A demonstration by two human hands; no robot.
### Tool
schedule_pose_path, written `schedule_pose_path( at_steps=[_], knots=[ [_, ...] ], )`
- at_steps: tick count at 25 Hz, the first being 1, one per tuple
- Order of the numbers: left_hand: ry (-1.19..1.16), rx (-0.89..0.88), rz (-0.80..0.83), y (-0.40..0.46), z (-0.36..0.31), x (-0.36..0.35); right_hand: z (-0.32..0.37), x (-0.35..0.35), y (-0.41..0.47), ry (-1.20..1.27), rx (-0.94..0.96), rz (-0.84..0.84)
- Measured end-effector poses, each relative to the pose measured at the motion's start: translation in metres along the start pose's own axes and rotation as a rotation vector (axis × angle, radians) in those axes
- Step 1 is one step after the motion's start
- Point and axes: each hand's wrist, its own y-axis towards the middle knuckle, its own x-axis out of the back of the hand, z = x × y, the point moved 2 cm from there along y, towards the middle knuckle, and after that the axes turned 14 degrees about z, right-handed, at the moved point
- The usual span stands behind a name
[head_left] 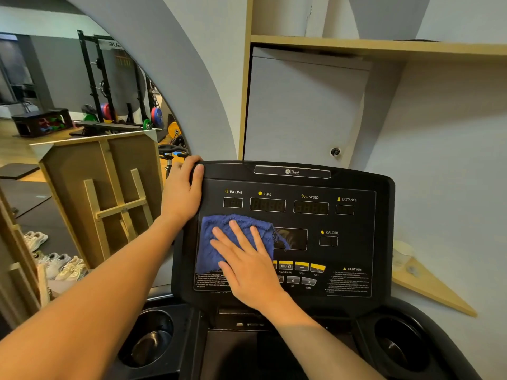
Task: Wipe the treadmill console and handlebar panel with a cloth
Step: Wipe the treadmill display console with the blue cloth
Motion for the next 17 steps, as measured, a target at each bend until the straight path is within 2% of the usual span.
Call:
schedule_pose_path(
  at_steps=[11, 17],
  knots=[
    [0.002, 0.020, -0.003, -0.002, -0.004, -0.001, -0.039, -0.030, -0.079, -0.091, -0.046, 0.173],
    [-0.008, 0.025, 0.006, -0.002, -0.003, -0.003, -0.086, -0.029, -0.130, -0.064, -0.126, 0.134]
  ],
)
